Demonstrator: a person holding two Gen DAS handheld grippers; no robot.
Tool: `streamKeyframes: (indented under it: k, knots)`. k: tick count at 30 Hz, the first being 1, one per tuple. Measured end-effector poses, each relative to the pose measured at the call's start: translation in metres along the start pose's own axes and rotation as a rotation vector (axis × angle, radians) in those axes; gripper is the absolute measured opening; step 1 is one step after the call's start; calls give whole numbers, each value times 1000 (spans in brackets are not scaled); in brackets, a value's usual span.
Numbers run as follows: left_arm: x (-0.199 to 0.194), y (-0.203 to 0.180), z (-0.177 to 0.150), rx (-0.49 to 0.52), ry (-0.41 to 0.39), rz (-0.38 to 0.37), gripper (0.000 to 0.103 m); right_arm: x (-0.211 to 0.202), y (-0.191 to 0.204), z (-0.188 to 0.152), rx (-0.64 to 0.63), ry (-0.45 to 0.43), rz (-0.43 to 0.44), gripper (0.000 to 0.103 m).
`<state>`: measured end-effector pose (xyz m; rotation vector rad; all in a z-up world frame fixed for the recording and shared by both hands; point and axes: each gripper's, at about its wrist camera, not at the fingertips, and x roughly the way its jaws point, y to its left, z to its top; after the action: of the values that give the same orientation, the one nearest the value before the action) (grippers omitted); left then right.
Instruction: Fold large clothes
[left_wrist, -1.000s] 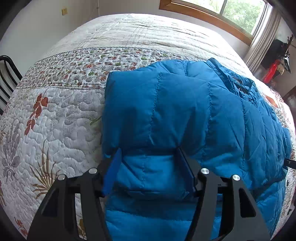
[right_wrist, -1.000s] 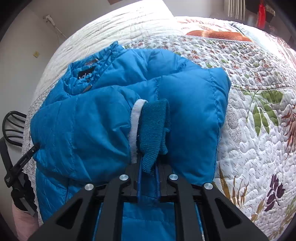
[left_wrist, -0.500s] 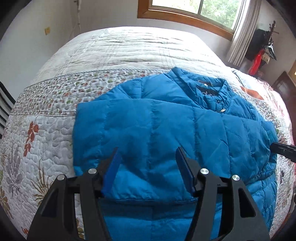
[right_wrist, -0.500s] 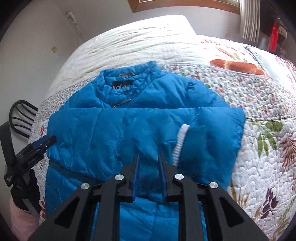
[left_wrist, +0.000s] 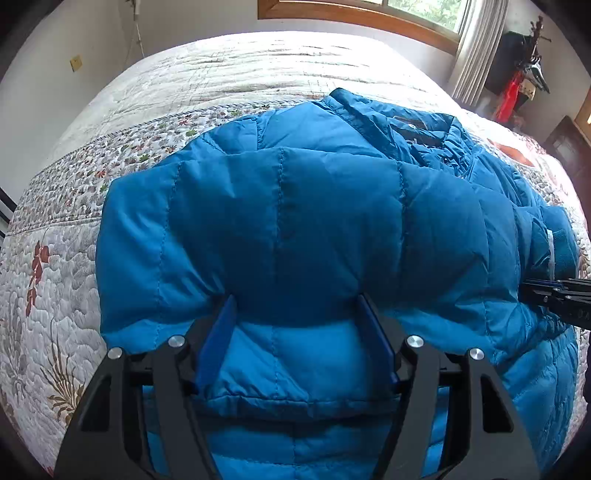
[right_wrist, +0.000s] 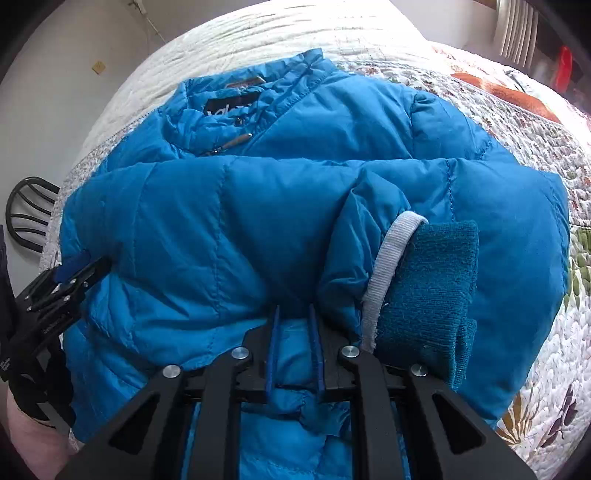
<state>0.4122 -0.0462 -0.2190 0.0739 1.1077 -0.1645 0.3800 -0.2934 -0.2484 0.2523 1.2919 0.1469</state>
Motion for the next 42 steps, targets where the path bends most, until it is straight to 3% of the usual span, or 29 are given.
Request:
streamKeyframes:
  k: [2, 5, 7, 10, 18, 20, 25, 33, 40, 42]
  knots:
    - [-2, 1, 2, -11, 7, -3, 66, -9, -4, -2, 16, -16, 33, 16]
    - [-23, 12, -1, -52, 21, -50, 66, -47, -9, -22, 26, -109, 121, 28]
    - [-51, 24, -12, -66, -10, -85, 70, -74, -11, -45, -3, -157, 162, 36]
    - [-89, 46, -39, -63, -47, -69, 80, -105, -16, -89, -48, -189, 155, 45]
    - [-134, 94, -145, -94, 58, -5, 82, -132, -36, -204, 3, -137, 117, 50]
    - [-140, 98, -175, -109, 91, -7, 82, -130, -37, -230, 22, -116, 99, 53]
    - [-144, 111, -230, -185, 147, -47, 82, -131, -47, -281, 79, -78, 147, 59]
    - [-132, 114, -264, -270, 175, -194, 82, -111, -59, -314, 154, -24, 240, 70]
    - [-126, 98, -267, -233, 174, -227, 78, -90, -55, -325, 168, -16, 247, 71]
    - [-127, 95, -268, -229, 170, -237, 66, -89, -54, -325, 169, -31, 238, 57]
